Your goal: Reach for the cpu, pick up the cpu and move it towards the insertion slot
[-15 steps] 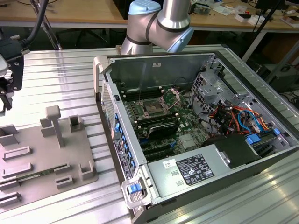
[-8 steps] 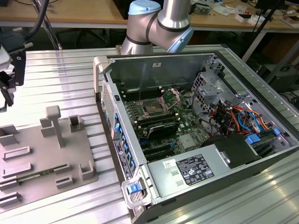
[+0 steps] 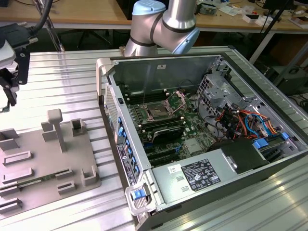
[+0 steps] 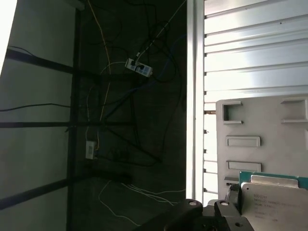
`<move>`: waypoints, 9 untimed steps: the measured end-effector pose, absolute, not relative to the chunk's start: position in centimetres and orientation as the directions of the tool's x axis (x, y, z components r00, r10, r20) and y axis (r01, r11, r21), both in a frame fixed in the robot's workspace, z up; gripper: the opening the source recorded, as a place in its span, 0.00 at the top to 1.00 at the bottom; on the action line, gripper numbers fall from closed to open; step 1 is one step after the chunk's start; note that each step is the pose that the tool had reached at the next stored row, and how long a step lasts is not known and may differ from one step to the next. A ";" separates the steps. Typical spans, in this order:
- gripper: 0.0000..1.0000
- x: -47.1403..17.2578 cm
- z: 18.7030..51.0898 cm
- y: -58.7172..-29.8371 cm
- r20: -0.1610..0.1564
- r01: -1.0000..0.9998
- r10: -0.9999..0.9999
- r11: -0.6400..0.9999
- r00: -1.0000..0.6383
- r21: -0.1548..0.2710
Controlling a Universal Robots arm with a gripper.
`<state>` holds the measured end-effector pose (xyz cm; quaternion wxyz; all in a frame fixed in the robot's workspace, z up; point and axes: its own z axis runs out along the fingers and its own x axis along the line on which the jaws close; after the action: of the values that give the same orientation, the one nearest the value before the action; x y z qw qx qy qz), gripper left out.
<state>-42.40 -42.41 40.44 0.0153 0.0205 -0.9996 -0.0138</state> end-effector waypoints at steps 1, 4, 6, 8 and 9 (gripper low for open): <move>0.45 -42.3 40.4 -42.4 0.030 -0.040 -0.041 0.999 -0.999 0.028; 0.45 -42.0 40.4 -42.4 0.030 -0.040 -0.041 0.999 -0.999 0.028; 0.45 -41.8 40.4 -42.4 0.030 -0.041 -0.041 0.999 -0.999 0.028; 0.45 -41.6 40.4 -42.4 0.030 -0.041 -0.041 0.999 -0.999 0.028; 0.45 -41.6 40.4 -42.4 0.030 -0.040 -0.041 0.999 -0.999 0.028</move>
<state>-41.56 -42.41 40.43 0.0153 0.0205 -0.9996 -0.0136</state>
